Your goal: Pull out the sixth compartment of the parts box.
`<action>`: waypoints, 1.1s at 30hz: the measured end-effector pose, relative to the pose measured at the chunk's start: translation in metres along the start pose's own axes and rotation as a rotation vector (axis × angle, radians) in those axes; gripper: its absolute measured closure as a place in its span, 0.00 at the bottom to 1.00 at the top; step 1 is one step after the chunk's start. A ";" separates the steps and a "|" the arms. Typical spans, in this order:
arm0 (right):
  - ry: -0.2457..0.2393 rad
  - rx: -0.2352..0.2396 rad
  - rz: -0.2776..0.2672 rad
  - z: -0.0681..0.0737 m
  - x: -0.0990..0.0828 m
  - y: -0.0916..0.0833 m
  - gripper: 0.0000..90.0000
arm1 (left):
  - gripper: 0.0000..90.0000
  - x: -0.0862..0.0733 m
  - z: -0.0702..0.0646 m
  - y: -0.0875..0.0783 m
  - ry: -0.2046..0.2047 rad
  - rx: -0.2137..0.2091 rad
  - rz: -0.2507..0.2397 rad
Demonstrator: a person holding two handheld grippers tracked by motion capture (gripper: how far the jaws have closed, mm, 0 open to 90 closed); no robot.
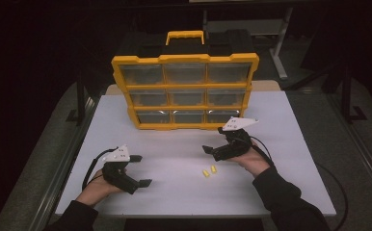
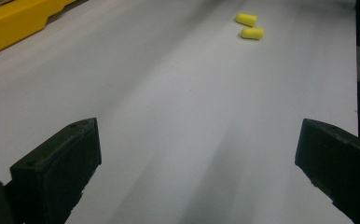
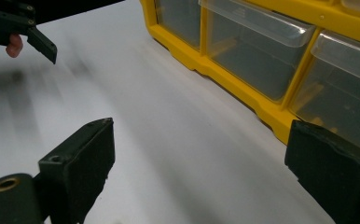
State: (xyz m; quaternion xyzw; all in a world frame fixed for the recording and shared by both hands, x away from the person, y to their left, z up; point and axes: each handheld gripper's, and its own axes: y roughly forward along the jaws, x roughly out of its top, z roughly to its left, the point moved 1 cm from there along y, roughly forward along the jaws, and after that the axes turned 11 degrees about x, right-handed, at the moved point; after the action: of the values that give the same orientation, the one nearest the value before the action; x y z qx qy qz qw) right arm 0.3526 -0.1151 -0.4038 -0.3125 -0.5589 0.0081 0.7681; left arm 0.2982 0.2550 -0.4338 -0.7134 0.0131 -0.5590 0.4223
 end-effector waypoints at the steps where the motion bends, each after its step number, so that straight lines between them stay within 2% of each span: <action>1: 0.000 -0.002 -0.003 0.000 0.001 0.001 0.09 | 0.00 0.000 0.000 0.000 0.000 0.000 0.000; 33: -0.004 0.014 -0.020 -0.002 0.017 0.019 0.09 | 0.00 -0.001 0.000 0.000 -0.001 -0.002 -0.002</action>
State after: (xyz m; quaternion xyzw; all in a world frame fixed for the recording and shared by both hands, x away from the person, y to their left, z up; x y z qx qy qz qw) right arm 0.3671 -0.0947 -0.3994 -0.3016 -0.5633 0.0050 0.7693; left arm 0.2980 0.2554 -0.4342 -0.7142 0.0128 -0.5591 0.4209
